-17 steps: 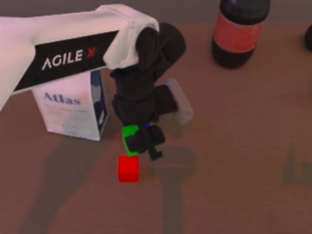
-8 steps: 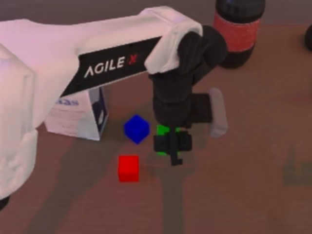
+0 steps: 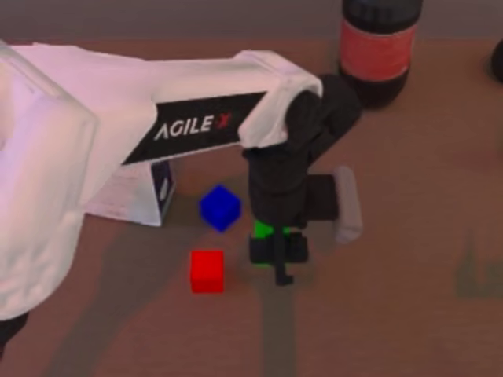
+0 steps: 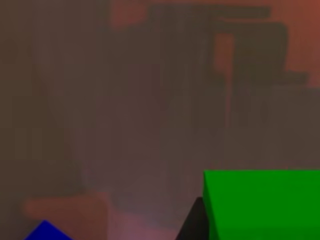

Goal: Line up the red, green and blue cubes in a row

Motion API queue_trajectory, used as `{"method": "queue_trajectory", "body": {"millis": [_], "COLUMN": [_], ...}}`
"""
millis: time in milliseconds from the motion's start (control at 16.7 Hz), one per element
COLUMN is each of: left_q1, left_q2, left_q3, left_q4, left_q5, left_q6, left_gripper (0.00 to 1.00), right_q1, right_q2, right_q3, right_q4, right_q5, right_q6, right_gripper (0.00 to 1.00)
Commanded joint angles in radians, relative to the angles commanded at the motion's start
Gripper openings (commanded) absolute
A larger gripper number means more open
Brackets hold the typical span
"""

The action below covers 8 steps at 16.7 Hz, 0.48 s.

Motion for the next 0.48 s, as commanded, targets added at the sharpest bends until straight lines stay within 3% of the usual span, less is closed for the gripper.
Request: {"method": "queue_trajectory", "body": {"millis": [480], "left_q1": [0.0], "left_q2": [0.032], "left_q3": [-0.065], "left_q4": [0.092], "left_q5": [0.001], "left_q6": [0.002], "left_gripper": [0.0], "right_q1": [0.0], "right_q2": [0.0], "right_q3": [0.0], "right_q4": [0.0], "right_q5": [0.0], "right_q6": [0.0], "right_gripper": [1.0]}}
